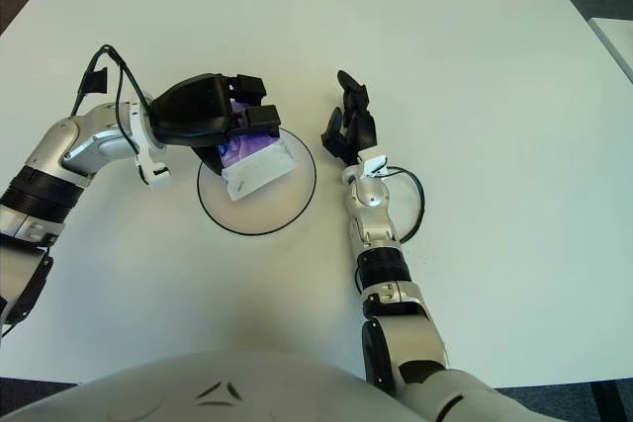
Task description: Put the tissue paper into the plate.
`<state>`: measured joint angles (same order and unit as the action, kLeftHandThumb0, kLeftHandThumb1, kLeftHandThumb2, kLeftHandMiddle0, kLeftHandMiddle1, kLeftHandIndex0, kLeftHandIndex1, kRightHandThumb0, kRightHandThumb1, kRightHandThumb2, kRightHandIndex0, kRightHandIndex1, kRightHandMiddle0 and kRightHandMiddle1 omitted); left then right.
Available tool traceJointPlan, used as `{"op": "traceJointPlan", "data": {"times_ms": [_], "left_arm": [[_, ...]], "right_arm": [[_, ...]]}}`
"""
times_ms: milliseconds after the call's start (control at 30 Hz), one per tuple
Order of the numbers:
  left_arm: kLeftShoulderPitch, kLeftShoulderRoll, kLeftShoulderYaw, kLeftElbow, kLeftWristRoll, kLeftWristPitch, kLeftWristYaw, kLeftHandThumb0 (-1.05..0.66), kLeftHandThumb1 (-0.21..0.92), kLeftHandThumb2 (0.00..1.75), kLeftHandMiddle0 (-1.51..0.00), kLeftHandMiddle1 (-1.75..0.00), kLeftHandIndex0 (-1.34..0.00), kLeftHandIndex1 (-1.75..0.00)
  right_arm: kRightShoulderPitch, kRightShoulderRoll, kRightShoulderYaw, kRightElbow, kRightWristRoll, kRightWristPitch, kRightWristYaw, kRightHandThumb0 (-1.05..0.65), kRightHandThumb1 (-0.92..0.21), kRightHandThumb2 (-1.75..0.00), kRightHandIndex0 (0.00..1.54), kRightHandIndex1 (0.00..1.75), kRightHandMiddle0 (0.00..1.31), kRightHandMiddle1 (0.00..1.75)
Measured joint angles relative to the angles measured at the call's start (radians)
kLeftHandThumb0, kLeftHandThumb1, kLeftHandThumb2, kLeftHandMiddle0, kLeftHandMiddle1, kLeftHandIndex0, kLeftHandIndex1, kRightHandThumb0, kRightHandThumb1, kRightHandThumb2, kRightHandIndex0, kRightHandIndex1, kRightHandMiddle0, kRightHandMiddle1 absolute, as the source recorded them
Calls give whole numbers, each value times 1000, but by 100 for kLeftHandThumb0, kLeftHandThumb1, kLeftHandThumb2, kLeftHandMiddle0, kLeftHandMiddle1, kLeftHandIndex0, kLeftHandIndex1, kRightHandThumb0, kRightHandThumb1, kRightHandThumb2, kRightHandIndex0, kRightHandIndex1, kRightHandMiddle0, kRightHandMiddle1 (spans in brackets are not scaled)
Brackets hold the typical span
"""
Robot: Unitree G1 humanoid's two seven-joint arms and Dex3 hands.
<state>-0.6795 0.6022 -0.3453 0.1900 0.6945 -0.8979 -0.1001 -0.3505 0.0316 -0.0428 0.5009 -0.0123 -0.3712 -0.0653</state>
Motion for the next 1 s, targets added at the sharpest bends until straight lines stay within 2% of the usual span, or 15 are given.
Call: {"op": "traceJointPlan", "data": {"times_ms": [600,767,867,933,967,1000], "left_arm": [[19,6,0,-19,-11,9,-56,-46,38,124,-121,-175,-56,-175],[19,3,0,5,-55,-15,-58,-42,53,105,-94,-175,-45,-175],[19,2,-2,14,-89,-20,-78,-39,70,83,-71,-175,-34,-175],[19,2,-3,15,-114,-16,-105,-65,83,81,-40,-175,-17,-168],[19,2,-3,15,-122,-12,-117,-72,86,81,-28,-175,-12,-165],[20,2,-4,15,-131,-8,-129,-75,87,81,-24,-175,-10,-165]], "right_arm": [[0,-1,0,0,0,0,4,-70,-92,-100,23,1,0,46],[0,-1,0,0,0,0,4,-71,-92,-101,22,1,0,45],[0,-1,0,0,0,0,3,-71,-92,-100,23,1,0,46],[0,-1,0,0,-2,0,0,-71,-92,-100,23,1,0,50],[0,-1,1,0,-4,0,-3,-72,-92,-100,23,1,0,51],[0,-1,2,0,-7,0,-6,-72,-92,-100,23,1,0,52]]}}
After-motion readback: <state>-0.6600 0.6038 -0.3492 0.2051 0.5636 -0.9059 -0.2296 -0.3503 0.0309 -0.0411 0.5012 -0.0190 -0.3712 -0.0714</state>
